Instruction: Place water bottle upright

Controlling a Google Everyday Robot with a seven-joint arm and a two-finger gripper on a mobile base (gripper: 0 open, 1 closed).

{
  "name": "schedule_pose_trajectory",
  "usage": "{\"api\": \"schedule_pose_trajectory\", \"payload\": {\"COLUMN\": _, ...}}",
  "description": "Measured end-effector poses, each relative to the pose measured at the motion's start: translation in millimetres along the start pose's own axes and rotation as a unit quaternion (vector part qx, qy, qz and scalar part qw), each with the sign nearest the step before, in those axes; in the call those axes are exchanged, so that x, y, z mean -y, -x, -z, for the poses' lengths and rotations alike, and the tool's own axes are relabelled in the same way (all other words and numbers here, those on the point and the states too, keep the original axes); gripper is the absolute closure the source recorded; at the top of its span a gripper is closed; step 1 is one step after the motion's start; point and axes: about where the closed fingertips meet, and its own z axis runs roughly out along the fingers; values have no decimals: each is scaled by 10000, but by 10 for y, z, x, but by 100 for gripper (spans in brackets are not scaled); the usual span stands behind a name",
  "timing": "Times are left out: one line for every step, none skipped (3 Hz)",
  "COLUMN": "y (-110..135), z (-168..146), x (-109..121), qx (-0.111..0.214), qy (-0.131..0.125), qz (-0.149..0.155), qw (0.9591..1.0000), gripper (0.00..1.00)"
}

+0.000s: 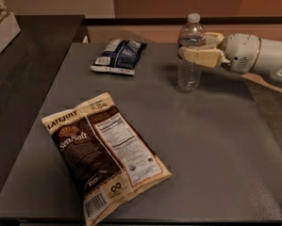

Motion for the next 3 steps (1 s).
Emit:
{"api": "schedule_pose_trajectory", "payload": {"y": -30, "z": 1, "x": -31, "qx": 221, "qy": 102, "qz": -45, "qw": 9997, "gripper": 100}}
{"api": "schedule_pose_trajectory", "payload": {"y": -69, "z": -4, "x": -49, "qx": 361, "qy": 176, "qz": -84, "qw": 9992, "gripper": 100}}
{"api": "schedule_pose_trajectory", "payload": {"y": -97, "z": -14, "x": -61, "qx": 428, "qy": 221, "qz": -113, "qw": 9988, "gripper": 100}}
